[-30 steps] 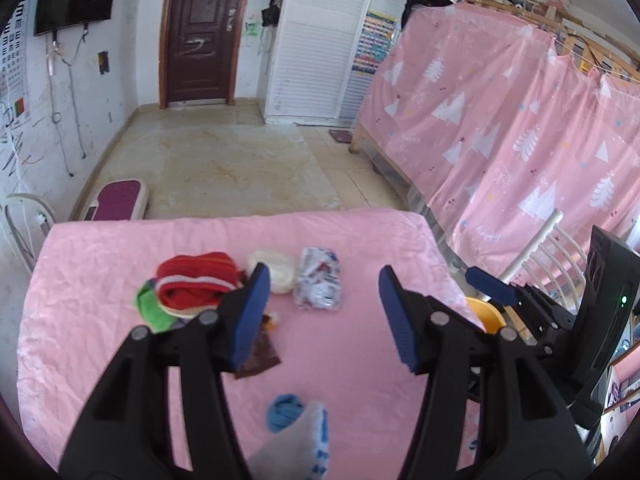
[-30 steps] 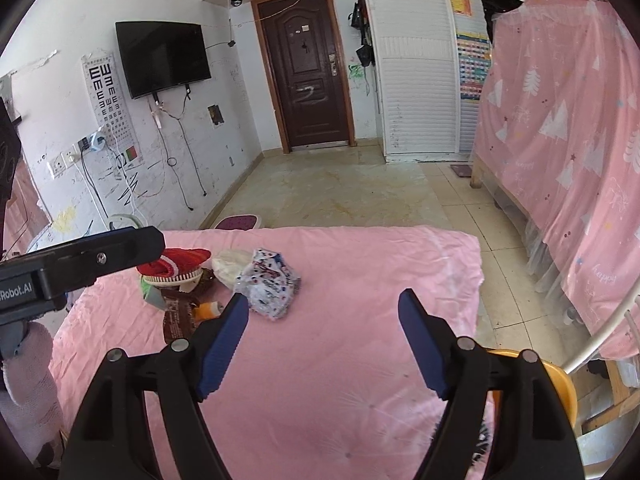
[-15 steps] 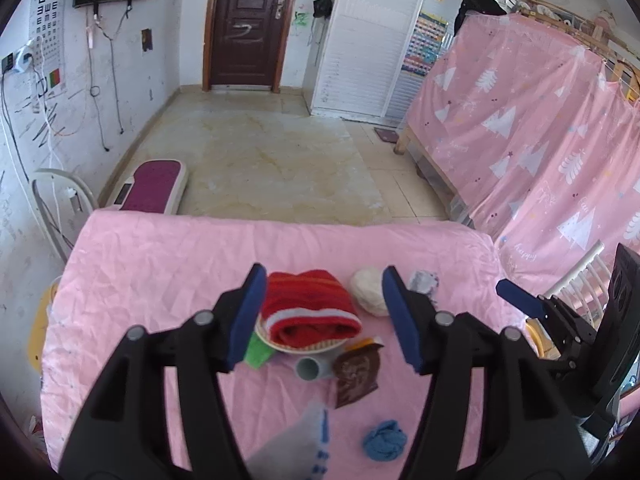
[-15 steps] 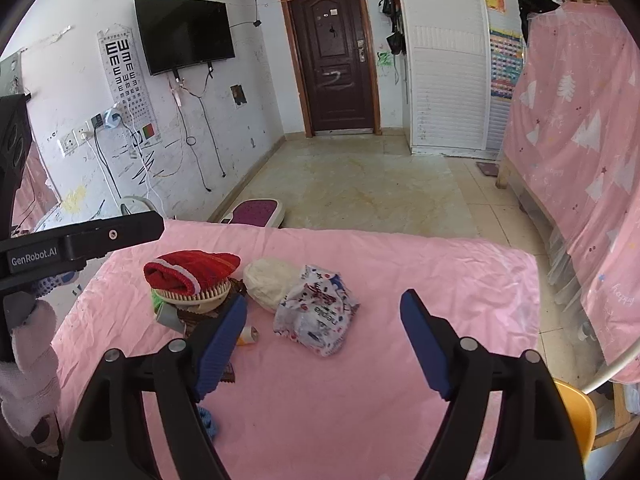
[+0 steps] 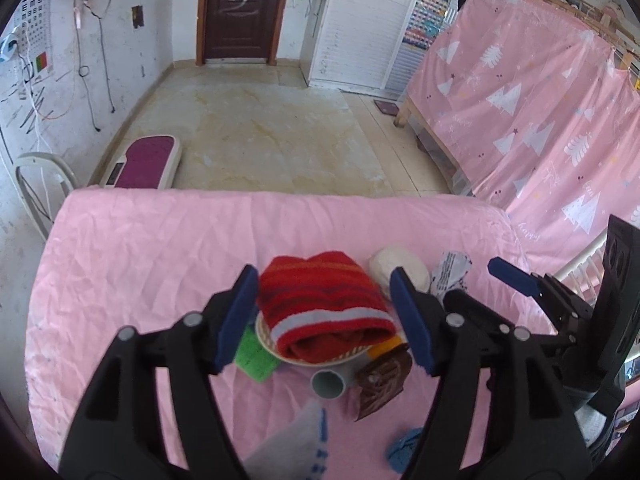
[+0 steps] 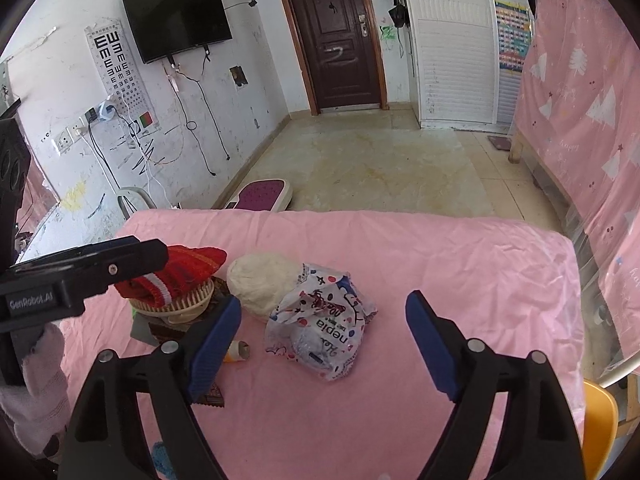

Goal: Collect trash
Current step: 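Grasp the red hat with the left gripper while the right grasps the white snack bag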

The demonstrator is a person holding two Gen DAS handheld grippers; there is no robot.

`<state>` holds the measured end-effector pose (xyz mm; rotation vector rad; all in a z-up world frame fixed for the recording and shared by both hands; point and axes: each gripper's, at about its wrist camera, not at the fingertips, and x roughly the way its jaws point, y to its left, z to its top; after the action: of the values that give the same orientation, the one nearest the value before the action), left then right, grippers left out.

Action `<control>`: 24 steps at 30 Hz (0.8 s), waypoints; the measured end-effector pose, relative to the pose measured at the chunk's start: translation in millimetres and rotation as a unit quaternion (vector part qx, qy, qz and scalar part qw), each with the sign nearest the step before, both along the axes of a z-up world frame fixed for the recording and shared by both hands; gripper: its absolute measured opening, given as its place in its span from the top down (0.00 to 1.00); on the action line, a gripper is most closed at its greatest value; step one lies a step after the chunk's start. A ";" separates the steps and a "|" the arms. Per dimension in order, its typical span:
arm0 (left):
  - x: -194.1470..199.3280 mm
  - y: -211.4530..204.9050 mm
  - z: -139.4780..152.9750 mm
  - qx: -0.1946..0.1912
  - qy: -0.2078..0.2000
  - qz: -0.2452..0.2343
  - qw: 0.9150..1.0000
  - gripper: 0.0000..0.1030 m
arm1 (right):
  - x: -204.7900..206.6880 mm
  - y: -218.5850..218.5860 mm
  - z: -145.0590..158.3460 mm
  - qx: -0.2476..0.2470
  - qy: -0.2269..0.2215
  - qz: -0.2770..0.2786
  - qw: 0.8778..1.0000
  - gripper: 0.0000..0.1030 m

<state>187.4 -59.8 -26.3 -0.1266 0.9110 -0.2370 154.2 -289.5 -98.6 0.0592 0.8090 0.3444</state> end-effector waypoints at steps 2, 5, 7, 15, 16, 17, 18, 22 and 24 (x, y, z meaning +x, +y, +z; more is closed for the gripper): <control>2.7 -2.0 -5.6 0.004 0.003 -0.006 1.000 0.37 | 4.2 1.0 -4.2 0.001 0.005 0.000 1.000 0.27; 6.3 -4.6 -11.7 0.010 0.009 -0.011 1.000 0.37 | 9.0 0.8 -8.7 0.002 0.012 -0.002 1.000 0.27; 7.3 -6.0 -14.9 0.014 0.011 -0.014 1.000 0.45 | 11.4 0.3 -11.4 0.003 0.015 -0.004 1.000 0.27; 2.7 -2.2 -17.0 0.018 0.005 -0.014 1.000 0.79 | 13.7 0.9 -16.0 0.008 0.020 0.000 1.000 0.31; 2.3 -2.2 -16.8 0.017 0.005 -0.014 1.000 0.79 | 14.0 0.9 -16.7 0.009 0.022 0.001 1.000 0.33; 1.6 -1.7 -16.7 0.018 0.003 -0.012 1.000 0.81 | 13.9 1.3 -17.1 0.009 0.023 0.002 1.000 0.41; 0.7 0.0 -16.9 0.017 0.002 -0.010 1.000 0.81 | 13.2 0.7 -16.3 0.013 0.022 0.004 1.000 0.52; -6.3 1.9 -10.6 0.013 -0.008 -0.007 1.000 0.81 | 10.8 0.9 -14.3 0.016 0.018 0.008 1.000 0.70; -10.2 1.5 -5.1 0.013 -0.015 -0.004 1.000 0.81 | 9.5 -2.3 -12.8 0.022 0.016 0.007 1.000 0.73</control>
<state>177.3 -58.3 -31.4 -0.0946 0.8837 -0.2327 163.7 -291.8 -111.4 0.0998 0.8337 0.3750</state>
